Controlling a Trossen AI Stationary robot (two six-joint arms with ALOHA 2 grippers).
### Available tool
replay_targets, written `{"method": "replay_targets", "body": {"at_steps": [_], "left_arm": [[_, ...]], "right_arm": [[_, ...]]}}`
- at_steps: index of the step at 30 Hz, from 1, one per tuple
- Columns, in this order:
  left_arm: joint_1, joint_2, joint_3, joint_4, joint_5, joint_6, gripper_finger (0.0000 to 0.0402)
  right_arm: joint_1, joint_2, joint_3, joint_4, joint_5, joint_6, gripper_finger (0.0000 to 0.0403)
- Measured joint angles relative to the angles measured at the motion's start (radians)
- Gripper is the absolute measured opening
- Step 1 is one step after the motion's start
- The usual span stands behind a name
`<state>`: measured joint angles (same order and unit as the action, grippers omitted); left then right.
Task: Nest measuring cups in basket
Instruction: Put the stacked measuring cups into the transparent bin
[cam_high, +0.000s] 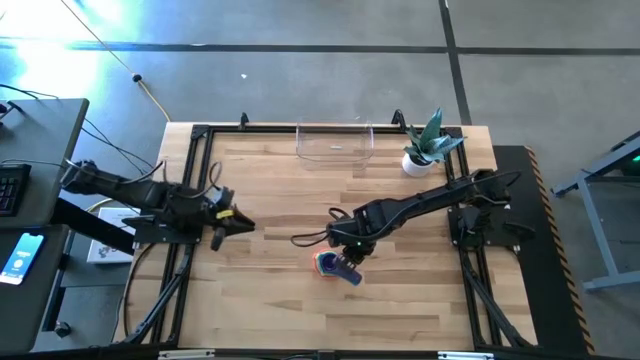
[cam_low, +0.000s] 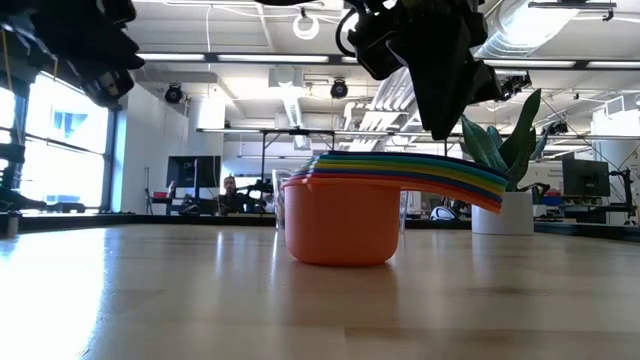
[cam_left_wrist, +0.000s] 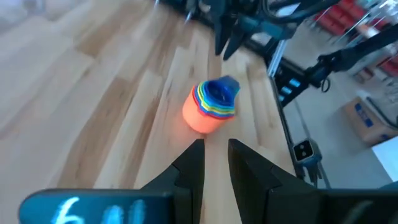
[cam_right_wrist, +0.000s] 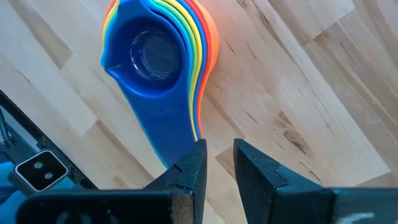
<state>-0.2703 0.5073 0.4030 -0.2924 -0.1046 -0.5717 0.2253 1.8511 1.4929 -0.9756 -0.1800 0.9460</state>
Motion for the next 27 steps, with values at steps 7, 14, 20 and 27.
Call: {"method": "replay_targets", "body": {"at_steps": [7,14,20,27], "left_arm": [[0.000,-0.207,-0.151,0.150,-0.014,0.097,0.0062],[0.000,-0.352,-0.235,0.230,-0.013,0.183,0.0062],[0.000,-0.430,-0.244,0.174,-0.012,0.242,0.0062],[0.000,-0.491,-0.244,0.139,-0.010,0.288,0.0062]], "right_arm": [[0.000,0.000,0.000,0.000,-0.014,0.022,0.0071],[0.000,0.000,0.000,0.001,-0.056,0.044,0.0071],[0.004,0.000,0.000,0.023,-0.075,0.070,0.0071],[0.023,0.000,0.056,0.027,-0.039,0.075,0.0071]]}}
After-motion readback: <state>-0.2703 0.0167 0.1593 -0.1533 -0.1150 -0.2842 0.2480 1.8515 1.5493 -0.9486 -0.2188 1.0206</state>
